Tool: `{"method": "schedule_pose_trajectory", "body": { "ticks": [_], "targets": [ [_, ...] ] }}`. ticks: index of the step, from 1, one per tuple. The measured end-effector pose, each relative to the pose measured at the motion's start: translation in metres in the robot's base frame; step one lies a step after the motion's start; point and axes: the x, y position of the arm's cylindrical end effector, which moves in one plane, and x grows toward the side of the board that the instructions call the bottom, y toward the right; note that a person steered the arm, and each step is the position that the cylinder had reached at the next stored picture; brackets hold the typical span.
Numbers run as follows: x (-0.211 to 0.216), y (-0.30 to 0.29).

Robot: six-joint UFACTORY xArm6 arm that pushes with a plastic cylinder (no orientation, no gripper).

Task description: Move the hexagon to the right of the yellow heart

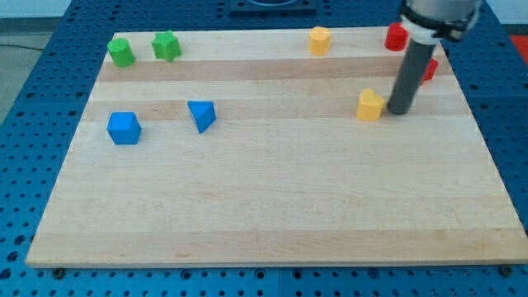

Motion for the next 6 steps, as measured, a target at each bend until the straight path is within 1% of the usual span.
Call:
{"method": "schedule_pose_trajectory", "body": {
  "ticks": [1, 2, 3, 4, 5, 6],
  "targets": [
    [0.000, -0.070],
    [0.000, -0.115],
    [0.000, -0.135],
    [-0.042, -0.089],
    [-0.118, -0.043],
    [-0.189, -0.030]
  ]
}}
